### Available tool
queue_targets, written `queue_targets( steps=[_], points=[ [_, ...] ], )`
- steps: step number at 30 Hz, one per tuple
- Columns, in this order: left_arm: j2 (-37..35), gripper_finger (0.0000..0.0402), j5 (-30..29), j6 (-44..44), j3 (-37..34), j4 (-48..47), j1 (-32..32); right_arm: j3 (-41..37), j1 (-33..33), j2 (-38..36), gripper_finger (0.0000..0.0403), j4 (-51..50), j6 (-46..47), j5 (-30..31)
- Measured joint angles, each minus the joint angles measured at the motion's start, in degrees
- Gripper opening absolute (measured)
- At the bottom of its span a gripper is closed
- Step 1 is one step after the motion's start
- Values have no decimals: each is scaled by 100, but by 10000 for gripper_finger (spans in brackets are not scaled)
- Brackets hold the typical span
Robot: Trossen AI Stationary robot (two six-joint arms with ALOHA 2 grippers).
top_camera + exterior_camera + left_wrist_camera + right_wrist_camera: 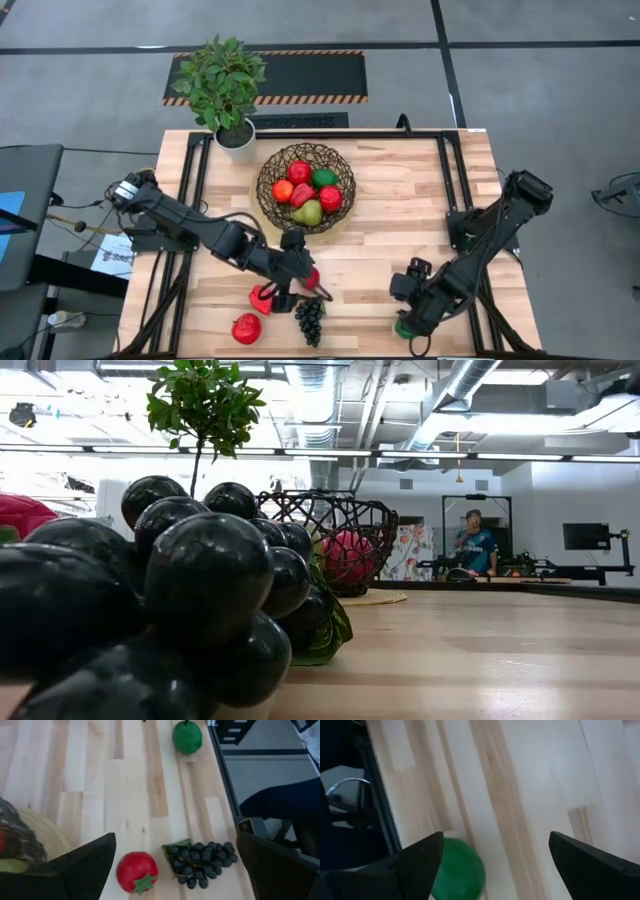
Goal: Build produce basket
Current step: Put the green lime into the basket
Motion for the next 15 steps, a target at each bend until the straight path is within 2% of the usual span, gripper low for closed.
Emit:
queue_targets(
  steps=[4, 15],
  points=[
    [0, 398, -14, -147, 0, -10, -160, 0, -139, 0, 381, 342, -436, -1],
    [0, 398, -921, -908, -4, -6, -751, 2, -180, -60, 381, 413, -632, -182]
  ],
)
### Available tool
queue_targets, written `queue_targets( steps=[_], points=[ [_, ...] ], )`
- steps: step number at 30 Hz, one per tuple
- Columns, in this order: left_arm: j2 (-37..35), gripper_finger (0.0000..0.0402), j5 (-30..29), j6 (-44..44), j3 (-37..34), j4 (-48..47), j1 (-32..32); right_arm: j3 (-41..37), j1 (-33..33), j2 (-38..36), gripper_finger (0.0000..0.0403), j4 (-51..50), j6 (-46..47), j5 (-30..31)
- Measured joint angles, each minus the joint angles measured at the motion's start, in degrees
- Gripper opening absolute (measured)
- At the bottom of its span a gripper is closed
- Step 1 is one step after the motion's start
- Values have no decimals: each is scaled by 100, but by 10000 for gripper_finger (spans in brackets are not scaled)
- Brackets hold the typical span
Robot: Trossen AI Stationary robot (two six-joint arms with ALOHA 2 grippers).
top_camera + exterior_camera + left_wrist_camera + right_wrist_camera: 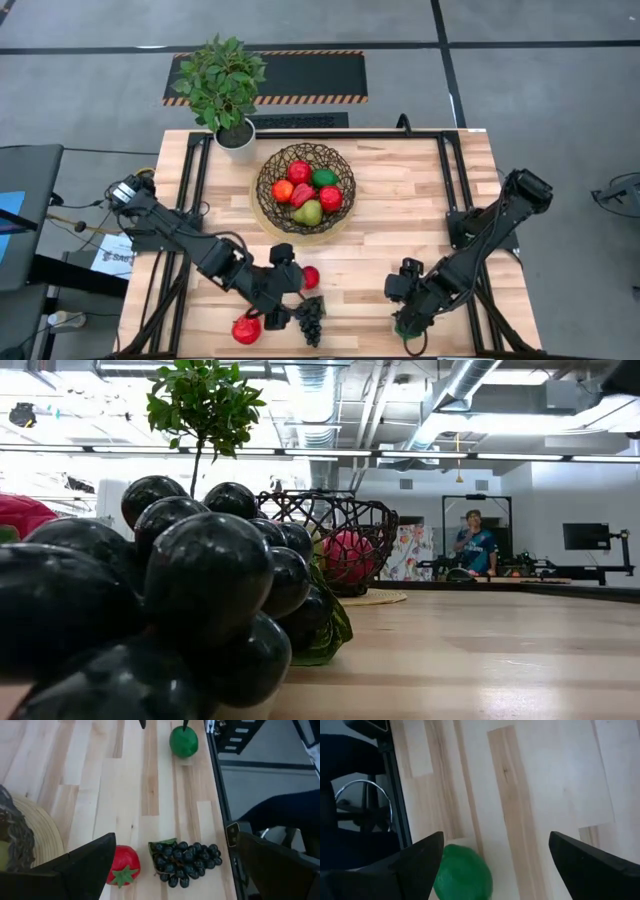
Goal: Build produce basket
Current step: Put the green lime into the basket
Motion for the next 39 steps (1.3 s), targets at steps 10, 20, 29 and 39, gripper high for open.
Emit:
queue_targets(
  steps=[10, 20, 29, 39],
  points=[
    [0, 398, -569, -573, -2, 66, -321, 2, 209, -19, 381, 18, 180, 4],
    [0, 398, -839, -733, -4, 118, -579, 2, 413, -19, 381, 31, 354, 22],
    [0, 398, -835, -833, -4, 118, -581, 2, 411, -19, 381, 37, 465, 42],
    [2, 398, -828, -851, -4, 116, -581, 0, 433, -19, 381, 35, 464, 44]
  ],
)
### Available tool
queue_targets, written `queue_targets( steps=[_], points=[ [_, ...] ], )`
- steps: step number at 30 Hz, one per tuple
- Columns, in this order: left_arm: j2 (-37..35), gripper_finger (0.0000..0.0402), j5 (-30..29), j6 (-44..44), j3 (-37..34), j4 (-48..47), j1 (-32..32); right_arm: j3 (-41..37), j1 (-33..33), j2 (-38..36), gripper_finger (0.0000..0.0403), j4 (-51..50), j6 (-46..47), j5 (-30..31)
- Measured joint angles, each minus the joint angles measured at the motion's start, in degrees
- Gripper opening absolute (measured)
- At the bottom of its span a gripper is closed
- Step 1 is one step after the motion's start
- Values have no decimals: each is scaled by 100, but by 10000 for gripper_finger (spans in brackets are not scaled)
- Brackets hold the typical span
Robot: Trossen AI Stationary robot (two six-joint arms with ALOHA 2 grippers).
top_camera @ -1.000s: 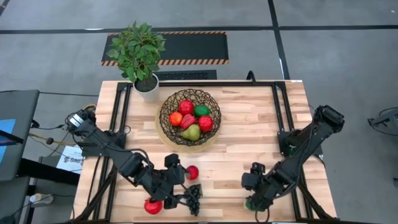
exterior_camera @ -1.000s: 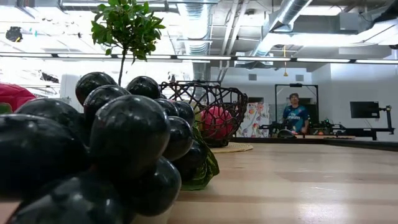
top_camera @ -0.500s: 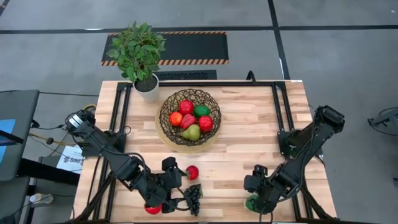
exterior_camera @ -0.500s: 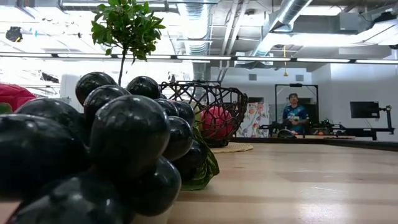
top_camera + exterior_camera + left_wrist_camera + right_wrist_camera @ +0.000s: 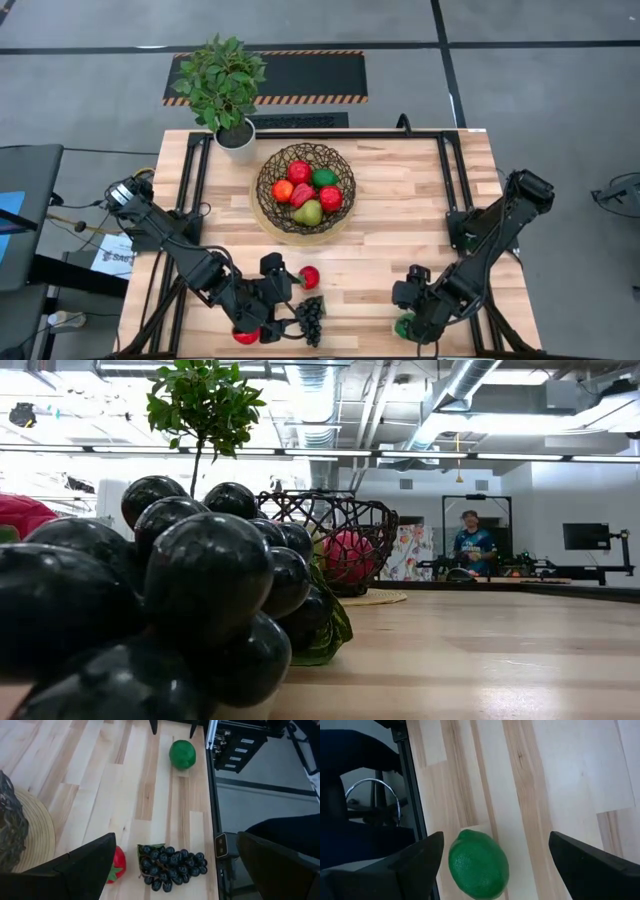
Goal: Build produce basket
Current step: Put the green lime into the basket
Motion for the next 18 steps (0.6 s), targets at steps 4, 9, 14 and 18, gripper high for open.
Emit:
queue_targets(
  steps=[4, 9, 14, 18],
  points=[
    [0, 398, 0, -18, 0, 2, 0, 0, 97, 0, 381, 21, 41, 0],
    [0, 398, 2, -31, 0, 2, 0, 0, 255, 2, 381, 195, 251, 1],
    [0, 398, 2, -110, 0, 3, 0, 0, 479, 49, 381, 211, 472, 147],
    [0, 398, -7, -133, 0, 2, 0, -2, 637, 157, 381, 219, 500, 313]
  ],
)
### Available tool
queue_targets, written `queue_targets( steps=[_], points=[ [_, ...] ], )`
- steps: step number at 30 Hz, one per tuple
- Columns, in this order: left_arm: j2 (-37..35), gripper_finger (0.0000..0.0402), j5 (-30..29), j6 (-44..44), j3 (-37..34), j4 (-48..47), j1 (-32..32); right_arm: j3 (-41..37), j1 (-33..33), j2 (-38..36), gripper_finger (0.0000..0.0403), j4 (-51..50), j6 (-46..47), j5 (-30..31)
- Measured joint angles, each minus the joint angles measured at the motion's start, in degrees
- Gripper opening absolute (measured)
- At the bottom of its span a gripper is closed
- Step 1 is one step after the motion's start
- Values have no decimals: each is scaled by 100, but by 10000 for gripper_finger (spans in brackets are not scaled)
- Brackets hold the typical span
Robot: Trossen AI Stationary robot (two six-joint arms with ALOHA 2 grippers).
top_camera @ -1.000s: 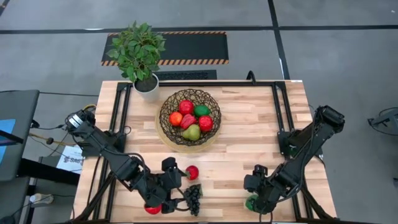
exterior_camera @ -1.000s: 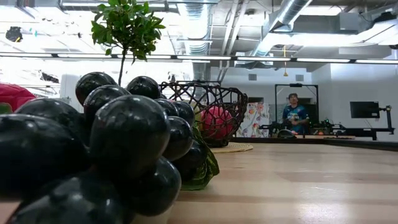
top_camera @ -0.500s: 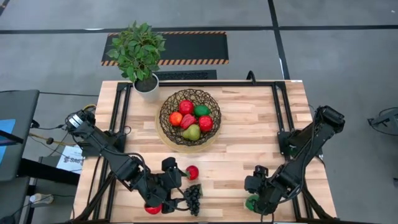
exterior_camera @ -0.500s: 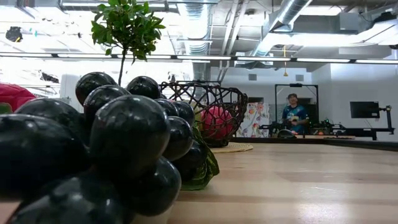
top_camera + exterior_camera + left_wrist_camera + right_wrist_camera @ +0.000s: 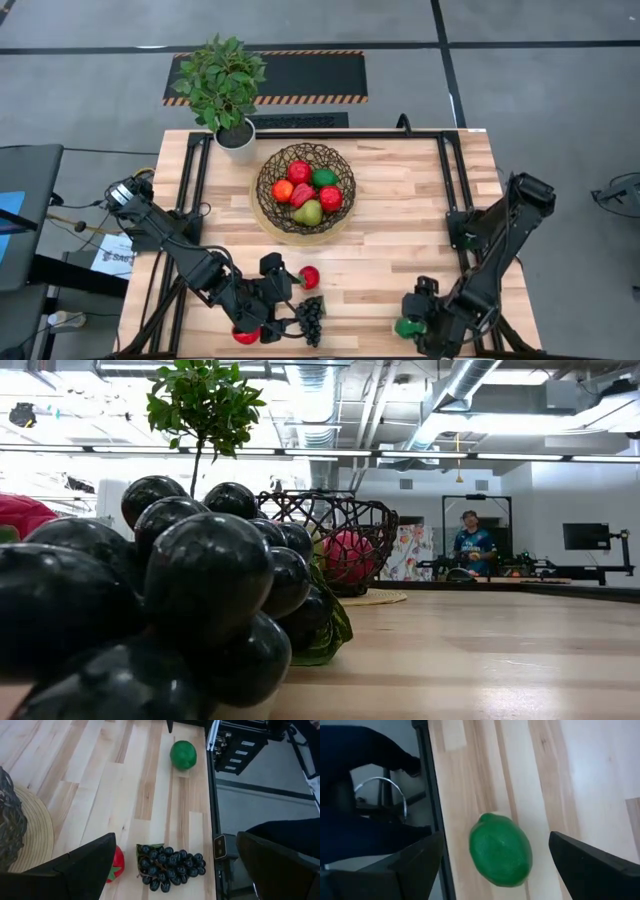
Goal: Build produce basket
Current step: Put the green lime into the basket
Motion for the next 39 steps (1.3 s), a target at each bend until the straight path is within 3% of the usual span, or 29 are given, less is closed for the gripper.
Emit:
queue_targets(
  steps=[24, 35, 39],
  points=[
    [2, 398, -35, 0, 0, -44, 0, -4, 225, 1339, 378, 161, -365, -171],
    [2, 397, -34, 40, 0, -48, 0, 13, 89, 1376, 293, 43, -413, -296],
    [2, 397, -35, 38, 0, -48, 0, 13, 55, 1375, 287, 33, -420, -306]
  ],
)
